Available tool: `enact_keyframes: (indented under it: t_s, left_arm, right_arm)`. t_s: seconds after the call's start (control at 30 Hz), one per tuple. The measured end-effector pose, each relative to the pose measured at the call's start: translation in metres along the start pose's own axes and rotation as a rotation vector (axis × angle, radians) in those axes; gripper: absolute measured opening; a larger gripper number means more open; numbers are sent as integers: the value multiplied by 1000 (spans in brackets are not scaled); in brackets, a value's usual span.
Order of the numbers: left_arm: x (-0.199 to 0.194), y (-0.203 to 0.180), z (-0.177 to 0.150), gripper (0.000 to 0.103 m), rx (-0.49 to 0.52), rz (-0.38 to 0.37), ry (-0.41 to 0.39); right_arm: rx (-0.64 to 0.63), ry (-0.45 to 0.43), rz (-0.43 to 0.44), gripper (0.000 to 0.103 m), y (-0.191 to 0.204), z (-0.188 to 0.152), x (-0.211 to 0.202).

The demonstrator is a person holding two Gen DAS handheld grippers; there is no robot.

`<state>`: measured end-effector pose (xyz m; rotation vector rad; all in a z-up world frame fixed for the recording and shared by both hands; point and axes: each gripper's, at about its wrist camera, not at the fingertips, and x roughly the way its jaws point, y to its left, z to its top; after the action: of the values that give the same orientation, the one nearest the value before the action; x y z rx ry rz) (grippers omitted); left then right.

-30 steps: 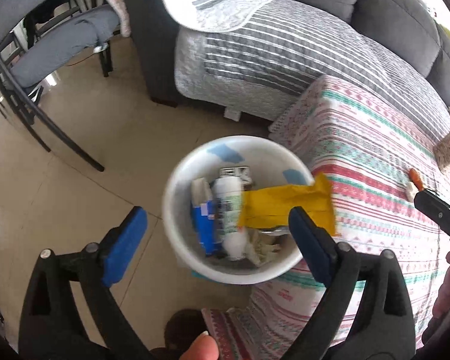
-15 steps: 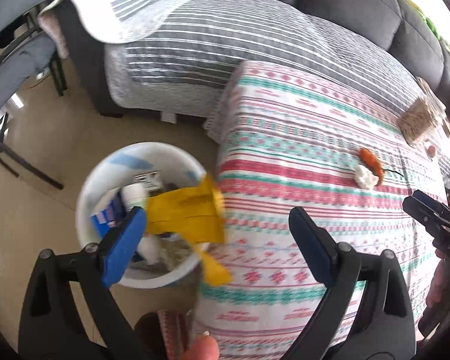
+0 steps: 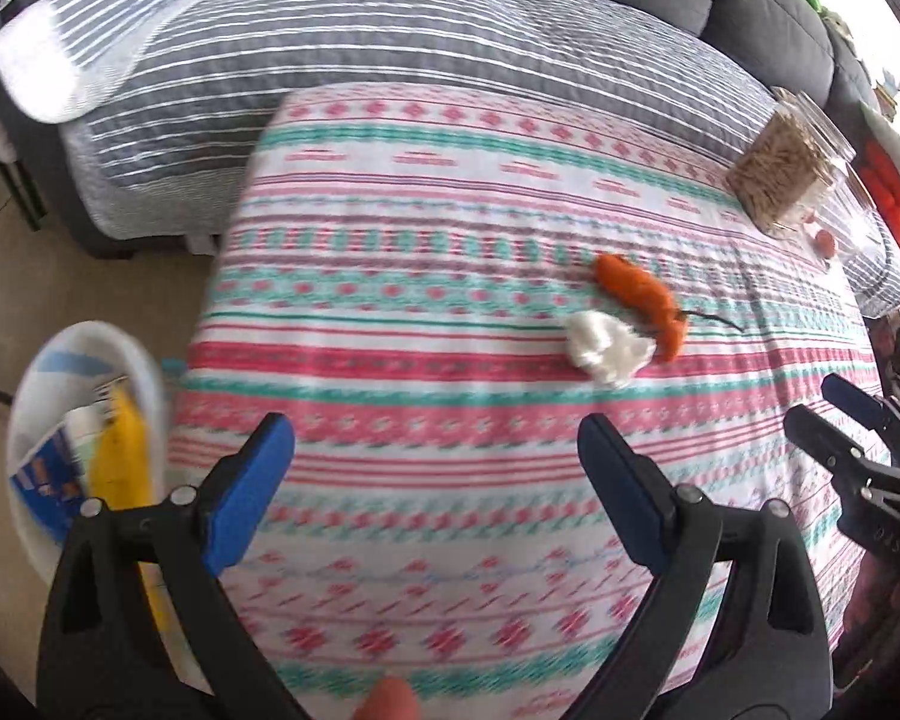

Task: Collect trash
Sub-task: 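Move both grippers back over the table toward the white tissue and orange peel, then grasp the white tissue with the left gripper and lift it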

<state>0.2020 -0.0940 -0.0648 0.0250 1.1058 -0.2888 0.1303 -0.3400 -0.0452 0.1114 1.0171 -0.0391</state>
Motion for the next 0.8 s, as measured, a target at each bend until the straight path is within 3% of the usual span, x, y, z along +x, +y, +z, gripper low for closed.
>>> enact_keyframes:
  t_s: [0.2, 0.47, 0.7, 0.8]
  left_arm:
    - [12, -26, 4, 92, 32, -97, -48]
    - [34, -46, 9, 52, 90, -151, -54]
    - [43, -53, 17, 46, 88, -190, -67]
    - [44, -55, 19, 30, 105, -197, -67]
  right_arm:
    - [37, 5, -4, 75, -14, 6, 6]
    - [51, 13, 3, 75, -17, 15, 17]
    - [46, 31, 5, 75, -13, 16, 29]
    - [48, 39, 7, 75, -12, 17, 34]
